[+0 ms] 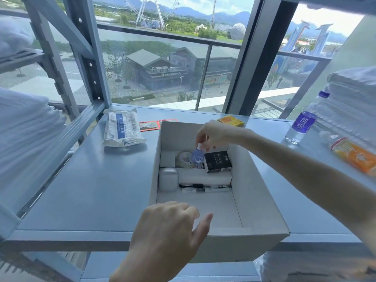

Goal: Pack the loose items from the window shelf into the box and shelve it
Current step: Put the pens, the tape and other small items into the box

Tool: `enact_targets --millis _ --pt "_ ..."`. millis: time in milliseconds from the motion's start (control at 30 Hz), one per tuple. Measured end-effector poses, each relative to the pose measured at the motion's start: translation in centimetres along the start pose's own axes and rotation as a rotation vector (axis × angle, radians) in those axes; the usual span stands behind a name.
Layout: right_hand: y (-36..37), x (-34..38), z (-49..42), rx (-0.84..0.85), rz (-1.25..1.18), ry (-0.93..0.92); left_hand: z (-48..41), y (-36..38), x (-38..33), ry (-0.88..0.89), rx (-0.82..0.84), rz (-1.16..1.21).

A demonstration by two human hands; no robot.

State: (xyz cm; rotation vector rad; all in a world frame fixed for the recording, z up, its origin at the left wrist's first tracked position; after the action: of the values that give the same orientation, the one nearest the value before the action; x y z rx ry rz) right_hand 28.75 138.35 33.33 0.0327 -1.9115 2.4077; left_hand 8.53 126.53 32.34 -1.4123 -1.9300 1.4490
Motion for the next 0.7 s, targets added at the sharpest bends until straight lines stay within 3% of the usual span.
enact_targets --millis 267,400,700 --pt "2.5 -1.1 -1.7 0.048 0.139 0.097 -0.1 0.0 -0.1 0.012 0.012 0.001" --pt "2.6 -1.4 -1.9 0.106 0.093 0.148 -0.1 0.0 -0.1 0.008 0.007 0.0" --pt "2.6 -1.9 -1.3 0.006 0.063 0.149 -0.1 0.0 -0.1 0.019 -0.014 -0.007"
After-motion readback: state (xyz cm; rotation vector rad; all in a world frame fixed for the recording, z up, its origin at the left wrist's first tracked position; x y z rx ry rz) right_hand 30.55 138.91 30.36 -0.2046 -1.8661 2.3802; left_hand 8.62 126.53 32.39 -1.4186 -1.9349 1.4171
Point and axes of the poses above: each hand's wrist, its own z-axis away from the middle knuckle, its own y-axis out of the palm, x = y × z, the point moved 7 cm from there along -z, towards the middle knuckle, and after that the axes turned 9 degrees about z, right-handed, at the moved point
